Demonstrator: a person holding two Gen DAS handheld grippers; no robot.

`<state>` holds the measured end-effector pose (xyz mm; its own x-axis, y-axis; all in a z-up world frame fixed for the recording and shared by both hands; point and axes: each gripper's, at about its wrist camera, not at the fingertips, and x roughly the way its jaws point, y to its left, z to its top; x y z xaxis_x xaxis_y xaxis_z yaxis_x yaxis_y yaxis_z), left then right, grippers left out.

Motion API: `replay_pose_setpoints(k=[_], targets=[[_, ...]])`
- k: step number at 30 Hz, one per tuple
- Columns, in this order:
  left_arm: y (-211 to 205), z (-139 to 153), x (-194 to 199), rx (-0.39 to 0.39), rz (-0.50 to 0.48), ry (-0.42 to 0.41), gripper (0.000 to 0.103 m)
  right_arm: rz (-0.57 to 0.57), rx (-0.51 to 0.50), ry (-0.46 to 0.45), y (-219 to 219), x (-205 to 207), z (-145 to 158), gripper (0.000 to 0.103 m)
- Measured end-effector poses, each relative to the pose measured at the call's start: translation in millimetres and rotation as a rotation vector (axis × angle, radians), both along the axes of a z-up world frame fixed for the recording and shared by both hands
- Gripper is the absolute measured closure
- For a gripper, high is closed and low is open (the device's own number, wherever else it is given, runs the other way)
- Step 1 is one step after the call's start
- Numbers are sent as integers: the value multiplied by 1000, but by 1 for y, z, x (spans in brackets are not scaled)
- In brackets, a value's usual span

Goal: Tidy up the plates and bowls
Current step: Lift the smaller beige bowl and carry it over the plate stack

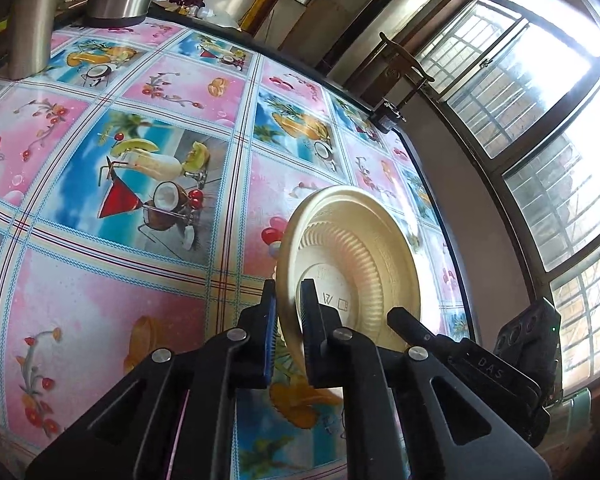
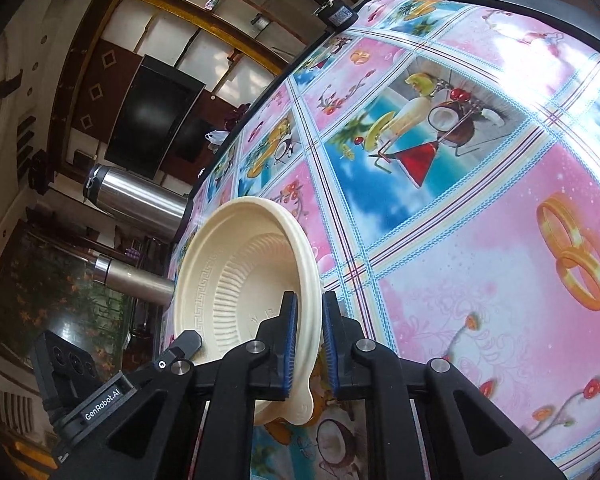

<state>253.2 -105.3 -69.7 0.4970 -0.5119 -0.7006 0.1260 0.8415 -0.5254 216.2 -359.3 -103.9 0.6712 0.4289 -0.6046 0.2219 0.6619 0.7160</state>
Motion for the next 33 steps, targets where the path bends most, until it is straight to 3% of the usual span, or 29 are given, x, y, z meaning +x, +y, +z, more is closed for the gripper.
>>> replay_pose_setpoints(k=[16, 24, 33], targets=[[3, 0, 0, -17, -4, 1, 95, 16, 20, 6, -1, 3, -3, 90], [3, 2, -2, 9, 4, -16, 95, 23, 42, 17, -2, 7, -5, 90], [-5, 5, -7, 90, 11, -55, 95, 21, 49, 21, -3, 7, -6, 91]])
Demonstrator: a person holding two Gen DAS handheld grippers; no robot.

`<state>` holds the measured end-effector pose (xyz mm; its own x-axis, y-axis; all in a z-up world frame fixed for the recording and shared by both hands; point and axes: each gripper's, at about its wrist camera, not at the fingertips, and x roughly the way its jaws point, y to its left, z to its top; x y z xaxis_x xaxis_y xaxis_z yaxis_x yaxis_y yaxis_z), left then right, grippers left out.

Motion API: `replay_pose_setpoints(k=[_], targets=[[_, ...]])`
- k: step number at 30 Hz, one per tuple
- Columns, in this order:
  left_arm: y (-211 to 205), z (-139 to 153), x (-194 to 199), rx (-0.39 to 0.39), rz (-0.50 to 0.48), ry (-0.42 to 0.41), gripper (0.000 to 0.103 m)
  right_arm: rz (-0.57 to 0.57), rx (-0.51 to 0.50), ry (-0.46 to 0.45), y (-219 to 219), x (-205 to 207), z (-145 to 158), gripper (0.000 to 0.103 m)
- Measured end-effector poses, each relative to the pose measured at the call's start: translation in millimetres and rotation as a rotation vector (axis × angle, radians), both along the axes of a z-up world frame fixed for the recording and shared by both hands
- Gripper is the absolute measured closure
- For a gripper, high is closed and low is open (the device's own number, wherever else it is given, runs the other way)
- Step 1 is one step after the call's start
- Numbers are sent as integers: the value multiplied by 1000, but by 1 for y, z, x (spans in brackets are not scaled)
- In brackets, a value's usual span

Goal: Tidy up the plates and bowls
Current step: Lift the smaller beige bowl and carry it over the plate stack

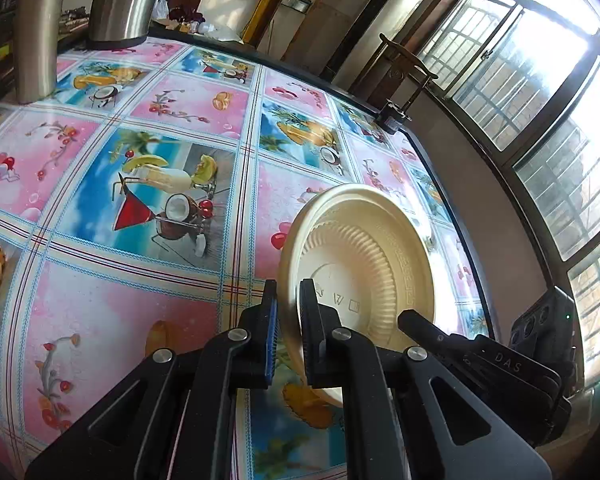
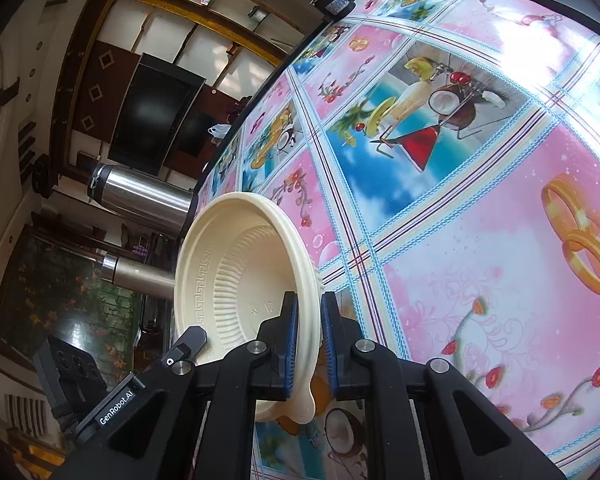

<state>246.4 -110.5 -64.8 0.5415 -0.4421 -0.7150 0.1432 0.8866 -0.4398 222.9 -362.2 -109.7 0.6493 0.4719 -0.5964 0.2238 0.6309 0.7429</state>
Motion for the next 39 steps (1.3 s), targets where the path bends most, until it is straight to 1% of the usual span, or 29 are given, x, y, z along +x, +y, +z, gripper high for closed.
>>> replay_pose_setpoints(k=[12, 18, 33, 36, 39], targets=[[-10, 11, -9, 88, 2, -81, 95, -4, -12, -13, -1, -2, 2, 94], [-13, 12, -10, 106, -1, -96, 95, -11, -17, -12, -1, -3, 3, 94], [-15, 12, -10, 101, 1, -95, 95, -12, -13, -24, -3, -6, 6, 94], [-11, 17, -13, 82, -1, -95, 95, -17, -3, -41, -3, -9, 10, 94], [-6, 27, -21, 61, 3, -120, 95, -11, 35, -66, -3, -15, 15, 94]])
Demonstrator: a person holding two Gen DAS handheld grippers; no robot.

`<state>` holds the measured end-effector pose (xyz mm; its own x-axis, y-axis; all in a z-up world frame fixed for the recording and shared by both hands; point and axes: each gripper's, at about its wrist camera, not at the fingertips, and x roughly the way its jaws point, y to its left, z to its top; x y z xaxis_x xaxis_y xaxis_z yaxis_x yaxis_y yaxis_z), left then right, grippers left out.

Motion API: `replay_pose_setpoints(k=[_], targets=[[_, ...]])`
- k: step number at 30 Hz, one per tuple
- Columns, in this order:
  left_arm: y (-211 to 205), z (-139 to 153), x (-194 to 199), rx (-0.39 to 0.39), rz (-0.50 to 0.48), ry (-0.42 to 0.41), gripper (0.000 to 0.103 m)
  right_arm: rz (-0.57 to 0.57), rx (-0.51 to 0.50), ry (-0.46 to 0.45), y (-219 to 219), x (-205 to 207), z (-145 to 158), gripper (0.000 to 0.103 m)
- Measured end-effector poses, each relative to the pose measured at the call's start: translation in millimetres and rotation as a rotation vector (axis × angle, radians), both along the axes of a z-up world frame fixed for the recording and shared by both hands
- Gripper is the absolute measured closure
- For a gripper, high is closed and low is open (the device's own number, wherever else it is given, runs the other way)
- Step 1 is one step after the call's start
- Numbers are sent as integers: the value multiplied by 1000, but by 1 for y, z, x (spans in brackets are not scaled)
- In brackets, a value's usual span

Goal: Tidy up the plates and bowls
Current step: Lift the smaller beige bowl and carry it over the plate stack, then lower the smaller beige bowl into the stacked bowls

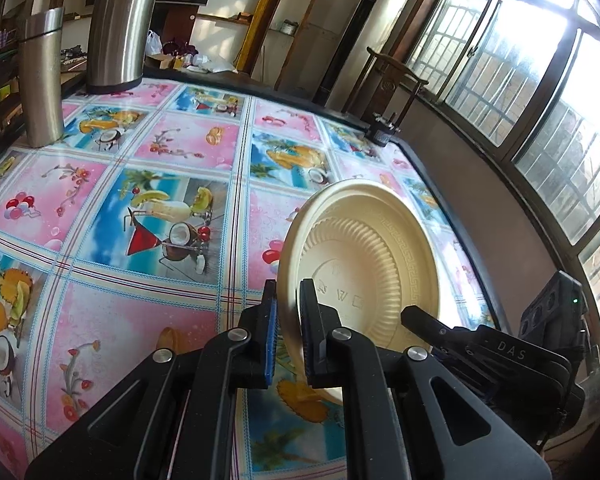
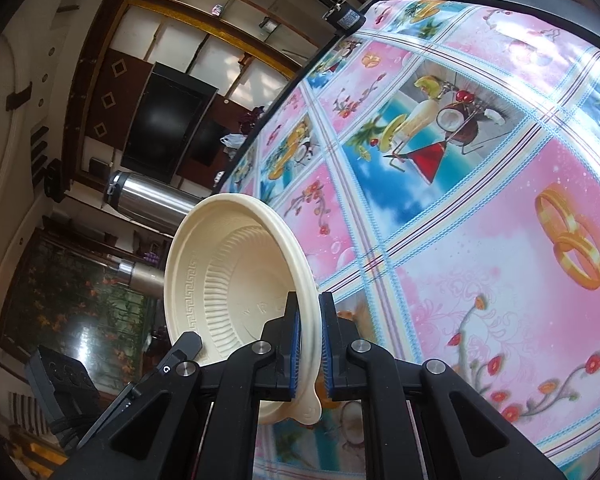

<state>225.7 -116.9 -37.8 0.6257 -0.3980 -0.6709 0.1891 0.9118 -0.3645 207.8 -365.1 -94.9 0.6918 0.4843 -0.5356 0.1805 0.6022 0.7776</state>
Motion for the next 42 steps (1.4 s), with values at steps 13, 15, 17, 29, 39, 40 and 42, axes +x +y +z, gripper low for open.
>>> replay_pose_setpoints(k=[13, 15, 17, 29, 39, 40, 42], targets=[[79, 37, -92, 60, 98, -106, 94, 128, 120, -142, 77, -49, 21, 92], [96, 44, -114, 86, 114, -126, 94, 157, 145, -170, 97, -65, 24, 92], [117, 49, -135, 104, 137, -136, 94, 191, 145, -183, 118, -76, 29, 92], [254, 69, -222, 81, 338, -160, 92, 460, 117, -177, 267, -102, 70, 92], [301, 46, -212, 42, 379, -56, 92, 494, 26, -141, 321, -105, 64, 92], [303, 44, -211, 39, 382, -49, 92, 497, 12, -141, 325, -104, 64, 92], [306, 39, -210, 41, 381, -27, 91, 496, -20, -144, 332, -104, 65, 91]])
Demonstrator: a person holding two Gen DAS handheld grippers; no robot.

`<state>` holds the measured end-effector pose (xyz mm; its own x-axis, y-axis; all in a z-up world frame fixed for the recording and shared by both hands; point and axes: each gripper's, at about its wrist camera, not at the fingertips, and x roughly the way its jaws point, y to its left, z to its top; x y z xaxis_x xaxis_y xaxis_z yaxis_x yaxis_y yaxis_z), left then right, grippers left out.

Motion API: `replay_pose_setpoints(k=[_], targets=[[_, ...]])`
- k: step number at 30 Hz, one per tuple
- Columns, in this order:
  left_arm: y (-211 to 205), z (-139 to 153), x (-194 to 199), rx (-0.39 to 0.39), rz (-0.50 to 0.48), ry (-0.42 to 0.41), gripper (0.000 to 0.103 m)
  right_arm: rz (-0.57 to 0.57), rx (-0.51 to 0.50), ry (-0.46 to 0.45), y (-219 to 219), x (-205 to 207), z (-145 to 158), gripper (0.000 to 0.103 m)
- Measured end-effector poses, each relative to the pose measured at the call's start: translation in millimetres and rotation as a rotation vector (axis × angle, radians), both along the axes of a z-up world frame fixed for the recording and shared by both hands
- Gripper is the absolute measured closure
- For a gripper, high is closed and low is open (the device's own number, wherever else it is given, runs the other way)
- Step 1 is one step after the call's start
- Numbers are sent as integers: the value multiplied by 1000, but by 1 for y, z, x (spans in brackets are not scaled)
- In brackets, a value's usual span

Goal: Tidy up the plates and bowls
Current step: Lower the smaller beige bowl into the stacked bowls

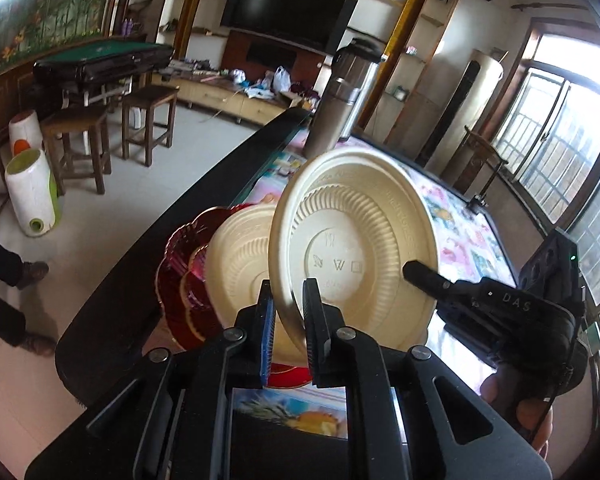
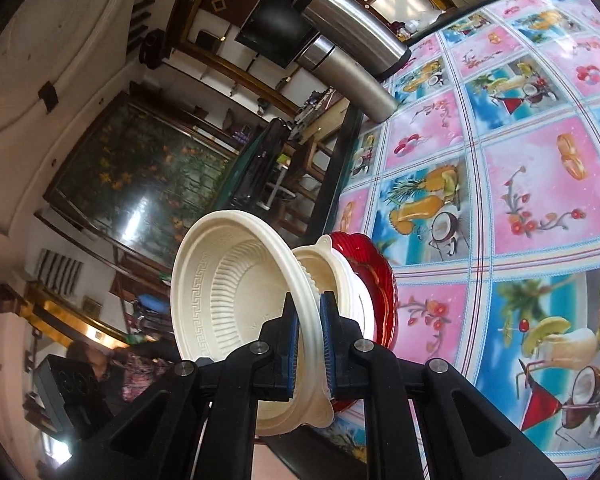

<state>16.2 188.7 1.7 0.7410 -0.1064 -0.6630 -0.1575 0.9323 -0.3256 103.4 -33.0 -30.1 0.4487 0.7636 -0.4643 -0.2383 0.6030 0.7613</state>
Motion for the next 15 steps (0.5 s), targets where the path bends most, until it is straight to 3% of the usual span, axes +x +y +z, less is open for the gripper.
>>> replay_pose_setpoints(k=[6, 15], targets=[[14, -5, -1, -58, 8, 23, 91, 9, -33, 2, 14, 3, -4, 92], [19, -3, -12, -6, 54, 19, 86, -8, -83, -12, 19, 1, -11, 93]])
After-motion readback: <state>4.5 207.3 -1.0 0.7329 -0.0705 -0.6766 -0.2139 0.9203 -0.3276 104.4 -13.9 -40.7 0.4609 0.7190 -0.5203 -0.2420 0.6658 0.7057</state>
